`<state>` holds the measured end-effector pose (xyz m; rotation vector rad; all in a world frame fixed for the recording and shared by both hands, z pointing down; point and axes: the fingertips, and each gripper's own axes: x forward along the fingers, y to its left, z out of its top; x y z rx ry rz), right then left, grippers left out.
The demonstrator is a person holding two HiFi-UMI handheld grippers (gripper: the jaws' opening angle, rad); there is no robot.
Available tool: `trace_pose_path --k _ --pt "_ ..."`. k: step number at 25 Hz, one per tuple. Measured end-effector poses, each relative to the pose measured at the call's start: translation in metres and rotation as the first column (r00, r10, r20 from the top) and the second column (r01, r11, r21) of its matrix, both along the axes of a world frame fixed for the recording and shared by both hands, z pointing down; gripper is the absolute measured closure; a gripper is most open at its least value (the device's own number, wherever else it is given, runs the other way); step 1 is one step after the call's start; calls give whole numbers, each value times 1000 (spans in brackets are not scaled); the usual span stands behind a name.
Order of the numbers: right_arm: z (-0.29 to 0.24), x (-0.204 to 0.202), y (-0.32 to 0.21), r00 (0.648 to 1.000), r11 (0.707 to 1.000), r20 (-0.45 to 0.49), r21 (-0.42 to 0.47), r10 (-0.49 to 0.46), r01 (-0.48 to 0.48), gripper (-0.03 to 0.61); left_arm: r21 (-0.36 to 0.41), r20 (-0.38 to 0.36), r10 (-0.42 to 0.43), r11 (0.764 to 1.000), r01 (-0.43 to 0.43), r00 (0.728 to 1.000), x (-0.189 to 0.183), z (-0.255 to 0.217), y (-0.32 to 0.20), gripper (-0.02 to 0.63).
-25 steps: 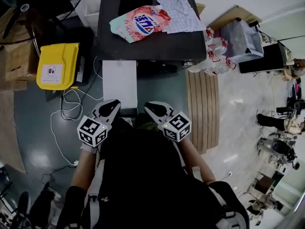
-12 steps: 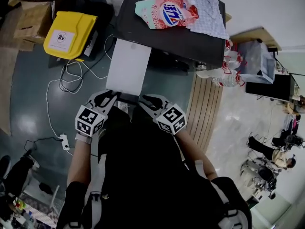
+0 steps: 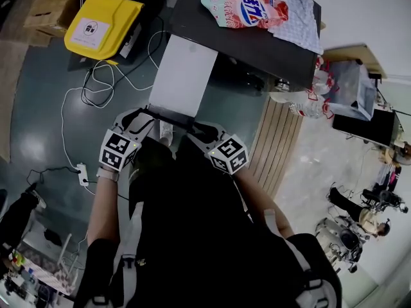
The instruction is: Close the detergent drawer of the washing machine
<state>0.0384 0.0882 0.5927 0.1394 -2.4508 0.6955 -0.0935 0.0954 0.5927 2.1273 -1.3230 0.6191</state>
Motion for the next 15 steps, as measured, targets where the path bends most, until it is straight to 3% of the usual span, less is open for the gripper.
trace_pose_path --k 8,15 --pt "21 -4 8 998 999 -36 -8 52 -53 426 -54 53 95 994 -92 994 -12 30 9 380" --pt "37 -5 5 990 994 -86 3 114 -114 425 -131 87 222 969 -210 971 -17 52 5 380"
